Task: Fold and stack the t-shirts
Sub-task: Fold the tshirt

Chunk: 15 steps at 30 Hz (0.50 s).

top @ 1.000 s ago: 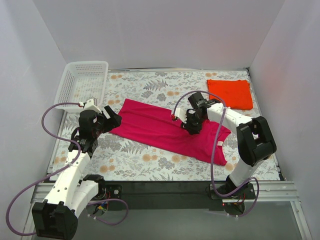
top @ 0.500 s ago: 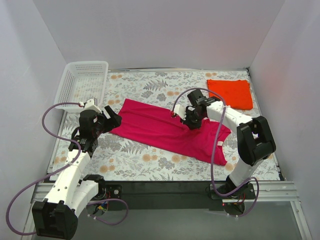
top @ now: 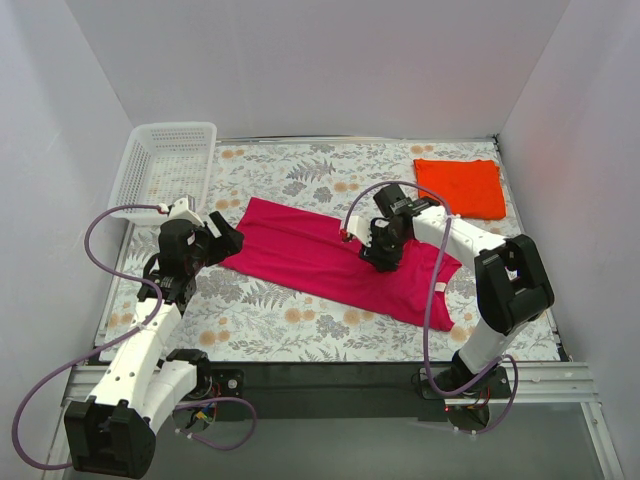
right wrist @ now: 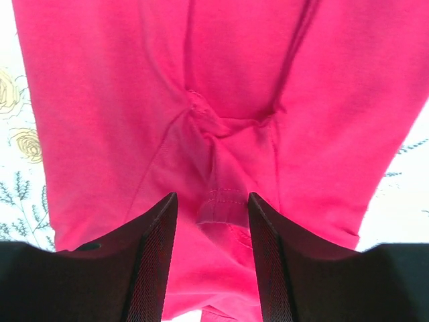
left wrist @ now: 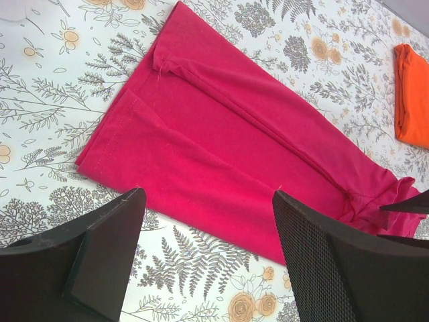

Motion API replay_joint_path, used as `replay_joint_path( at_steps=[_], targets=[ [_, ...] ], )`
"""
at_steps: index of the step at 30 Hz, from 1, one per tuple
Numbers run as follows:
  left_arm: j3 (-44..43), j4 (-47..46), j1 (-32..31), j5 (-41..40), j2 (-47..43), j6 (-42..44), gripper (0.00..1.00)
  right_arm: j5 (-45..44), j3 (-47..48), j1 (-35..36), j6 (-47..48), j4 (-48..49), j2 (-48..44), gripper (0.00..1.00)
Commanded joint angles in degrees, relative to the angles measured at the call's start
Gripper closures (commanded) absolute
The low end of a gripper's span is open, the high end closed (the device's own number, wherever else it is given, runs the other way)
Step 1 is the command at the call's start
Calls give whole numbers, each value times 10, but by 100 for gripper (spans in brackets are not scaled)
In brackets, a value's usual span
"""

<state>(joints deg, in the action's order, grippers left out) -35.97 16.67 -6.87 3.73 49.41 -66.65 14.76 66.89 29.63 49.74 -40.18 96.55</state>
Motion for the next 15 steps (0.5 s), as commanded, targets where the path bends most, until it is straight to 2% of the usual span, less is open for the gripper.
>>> replay_joint_path(
  at_steps=[1,4,10,11,14,15],
  targets=[
    [5,-7,1,3,-2,9,29,2,-3,8,5,-8,-12,54],
    [5,-7,1,4,0,9,29,-19,2,12,4,-4,-2,57],
    [5,-8,1,5,0,9,29,-68,8,11,-5,21,7,79],
    [5,-8,1,4,-1,9,29,-71,10,11,-5,26,7,86],
    [5,-8,1,6,-1,10,29,-74,22,11,-5,28,7,97],
    [5,-8,1,5,-1,10,29,-73,25,11,-5,27,7,98]
  ],
)
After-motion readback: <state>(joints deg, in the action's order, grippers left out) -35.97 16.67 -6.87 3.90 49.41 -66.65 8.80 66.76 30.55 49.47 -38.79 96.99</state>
